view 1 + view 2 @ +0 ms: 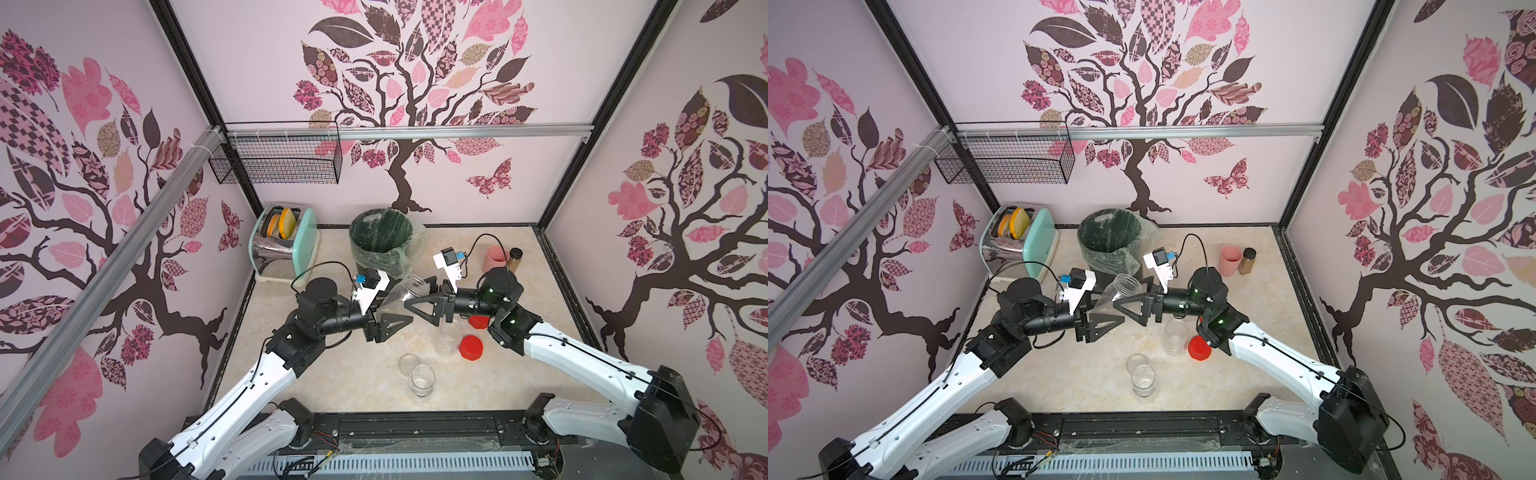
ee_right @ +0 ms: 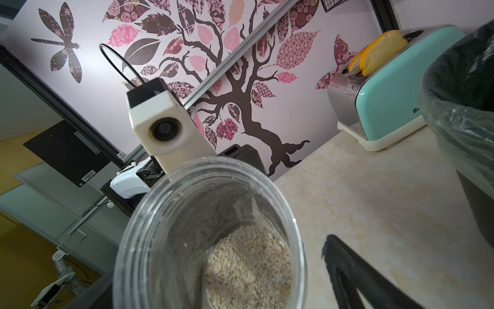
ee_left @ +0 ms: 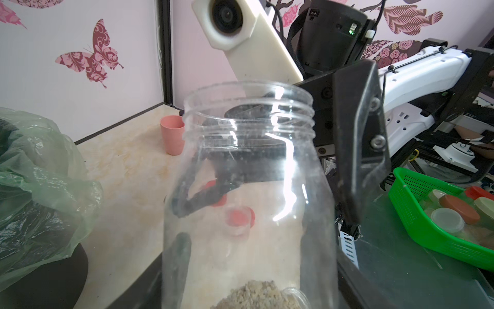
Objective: Empty expired oatmeal from jars
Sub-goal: Pour the expired oatmeal into the trash bin.
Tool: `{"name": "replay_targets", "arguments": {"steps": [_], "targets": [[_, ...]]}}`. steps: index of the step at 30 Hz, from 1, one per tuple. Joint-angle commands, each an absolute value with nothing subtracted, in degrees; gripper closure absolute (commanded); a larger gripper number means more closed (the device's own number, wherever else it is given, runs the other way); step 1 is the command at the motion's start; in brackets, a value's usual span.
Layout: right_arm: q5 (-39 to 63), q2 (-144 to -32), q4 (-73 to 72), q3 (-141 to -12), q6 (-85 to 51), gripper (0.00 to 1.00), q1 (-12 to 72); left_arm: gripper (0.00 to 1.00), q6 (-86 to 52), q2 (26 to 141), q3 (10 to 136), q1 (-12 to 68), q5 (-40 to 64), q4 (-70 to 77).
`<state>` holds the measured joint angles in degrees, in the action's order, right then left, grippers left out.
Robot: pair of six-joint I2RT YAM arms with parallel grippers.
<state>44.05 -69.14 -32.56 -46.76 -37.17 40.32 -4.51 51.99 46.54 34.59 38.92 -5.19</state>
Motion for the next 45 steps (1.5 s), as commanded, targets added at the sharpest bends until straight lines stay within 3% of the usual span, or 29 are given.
{"name": "replay_targets", "arguments": {"steps": [1,7,15,22,26,32,37,45], "targets": [[43.3,-69.8,-35.0,-49.4,-37.4,0.02,41.3,0.66,-4.1,51.1,47.3,34.4,40.1,-4.2],[42.7,-70.3,-35.9,-49.8,-38.8,0.18,41.5,0.63,-3.5,51.2,47.2,34.4,41.1,-4.3],[41.2,-70.2,-35.0,-50.6,-40.8,0.49,41.4,0.42,-0.6,51.7,46.9,34.4,41.6,-5.3],[37.2,-69.2,-28.6,-53.3,-41.7,0.52,41.2,0.02,-0.4,49.3,45.0,34.5,36.0,-2.7],[37.7,-70.8,-27.6,-56.3,-47.9,0.52,39.4,0.02,1.1,45.1,42.8,35.7,25.4,-0.8],[41.8,-73.7,-28.0,-60.2,-54.5,0.52,36.2,0.02,6.3,40.9,36.6,42.8,5.2,14.9],[44.4,-74.2,-27.3,-62.0,-56.6,0.52,35.2,0.02,8.3,46.6,32.4,43.6,5.2,32.7],[47.1,-75.0,-28.0,-64.0,-59.5,0.52,35.0,0.09,12.2,50.4,33.3,43.6,8.3,38.9]]}}
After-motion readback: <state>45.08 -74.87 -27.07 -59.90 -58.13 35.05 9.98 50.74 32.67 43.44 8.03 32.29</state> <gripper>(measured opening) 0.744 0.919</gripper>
